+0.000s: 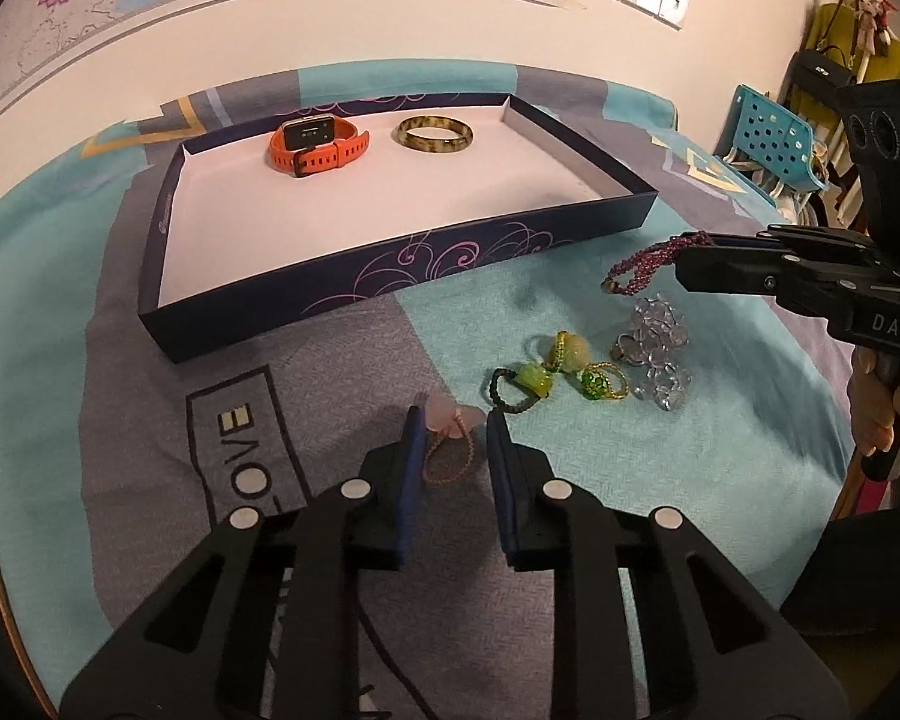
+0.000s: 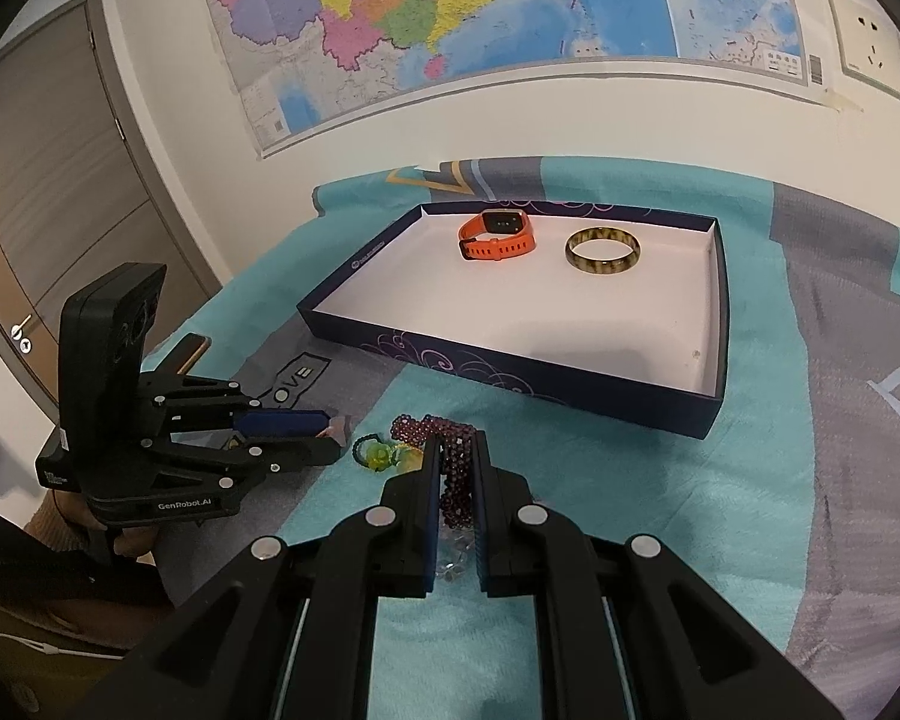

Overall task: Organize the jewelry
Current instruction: 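Grasp the dark red beaded bracelet with the right tool while the left tool grasps the pink clip, then carry the beaded bracelet with the right tool over the box while the left tool carries the pink clip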

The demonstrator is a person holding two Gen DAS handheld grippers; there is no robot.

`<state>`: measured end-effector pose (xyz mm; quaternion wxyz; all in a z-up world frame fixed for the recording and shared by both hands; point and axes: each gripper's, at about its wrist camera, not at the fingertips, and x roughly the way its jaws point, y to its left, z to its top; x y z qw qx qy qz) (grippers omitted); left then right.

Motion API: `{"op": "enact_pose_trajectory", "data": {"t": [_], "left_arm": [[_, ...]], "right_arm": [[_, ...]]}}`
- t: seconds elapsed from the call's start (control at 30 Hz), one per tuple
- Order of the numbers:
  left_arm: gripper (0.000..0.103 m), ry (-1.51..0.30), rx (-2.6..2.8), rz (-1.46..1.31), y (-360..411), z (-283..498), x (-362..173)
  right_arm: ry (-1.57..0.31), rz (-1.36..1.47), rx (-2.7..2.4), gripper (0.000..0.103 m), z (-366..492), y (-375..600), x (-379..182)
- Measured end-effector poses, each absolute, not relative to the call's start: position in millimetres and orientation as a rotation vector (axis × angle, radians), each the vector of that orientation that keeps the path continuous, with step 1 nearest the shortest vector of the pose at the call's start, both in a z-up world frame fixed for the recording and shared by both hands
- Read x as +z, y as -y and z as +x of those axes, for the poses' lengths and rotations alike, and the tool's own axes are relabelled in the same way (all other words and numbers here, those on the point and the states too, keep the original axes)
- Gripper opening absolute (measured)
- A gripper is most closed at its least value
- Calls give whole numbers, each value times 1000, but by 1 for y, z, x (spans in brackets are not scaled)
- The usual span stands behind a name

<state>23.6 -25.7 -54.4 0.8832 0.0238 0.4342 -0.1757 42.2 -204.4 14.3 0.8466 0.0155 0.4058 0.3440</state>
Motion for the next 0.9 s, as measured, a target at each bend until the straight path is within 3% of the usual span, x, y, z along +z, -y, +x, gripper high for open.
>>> {"op": "enact_pose_trajectory", "data": {"t": [0.13, 0.9], "left_arm": [[7, -902, -380, 28, 25, 23, -52], [4, -857, -390, -23, 14, 19, -36]], "right_arm": [[-852, 34, 728, 8, 43, 205, 15], [-826, 41, 726, 8, 51, 210, 23]]}}
